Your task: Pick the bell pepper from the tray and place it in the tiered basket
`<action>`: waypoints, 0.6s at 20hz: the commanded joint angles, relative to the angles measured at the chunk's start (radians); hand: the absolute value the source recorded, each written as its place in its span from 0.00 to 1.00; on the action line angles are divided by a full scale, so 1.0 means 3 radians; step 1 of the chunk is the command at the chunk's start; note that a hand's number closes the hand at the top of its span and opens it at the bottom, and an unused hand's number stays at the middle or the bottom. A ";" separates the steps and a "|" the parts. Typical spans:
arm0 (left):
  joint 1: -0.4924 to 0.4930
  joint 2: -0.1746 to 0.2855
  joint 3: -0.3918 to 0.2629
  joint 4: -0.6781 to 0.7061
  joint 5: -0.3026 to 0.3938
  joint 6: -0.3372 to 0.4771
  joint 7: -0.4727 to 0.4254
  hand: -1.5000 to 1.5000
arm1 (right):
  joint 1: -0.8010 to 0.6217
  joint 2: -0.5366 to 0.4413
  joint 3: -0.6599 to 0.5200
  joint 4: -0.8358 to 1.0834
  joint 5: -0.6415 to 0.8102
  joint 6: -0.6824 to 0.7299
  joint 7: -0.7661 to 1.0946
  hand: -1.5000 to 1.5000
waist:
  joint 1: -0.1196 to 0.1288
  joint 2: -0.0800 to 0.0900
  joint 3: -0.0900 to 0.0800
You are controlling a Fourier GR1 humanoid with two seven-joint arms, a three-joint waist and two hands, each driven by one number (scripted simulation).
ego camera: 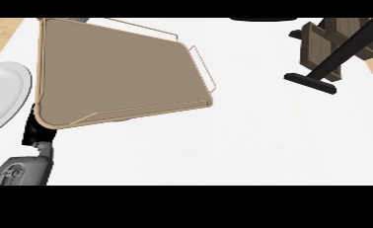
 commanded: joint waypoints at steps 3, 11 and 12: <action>0.0016 -0.0071 -0.0011 -0.0094 -0.0042 0.0070 0.0123 0.50 | 0.0075 -0.0339 -0.0294 -0.0314 -0.0287 0.0417 0.0449 0.00 | -0.0071 -0.0027 0.0002; 0.0198 0.0025 0.0089 -0.0164 0.0027 -0.0047 0.0065 0.50 | 0.0875 -0.0804 -0.0897 -0.1151 -0.0971 0.1146 0.0306 0.00 | -0.0134 -0.0044 0.0003; 0.0185 0.0031 0.0135 -0.0076 0.0029 -0.0033 -0.0025 0.50 | 0.1020 -0.0900 -0.1009 -0.1220 -0.1049 0.1219 0.0230 0.00 | -0.0139 -0.0034 0.0004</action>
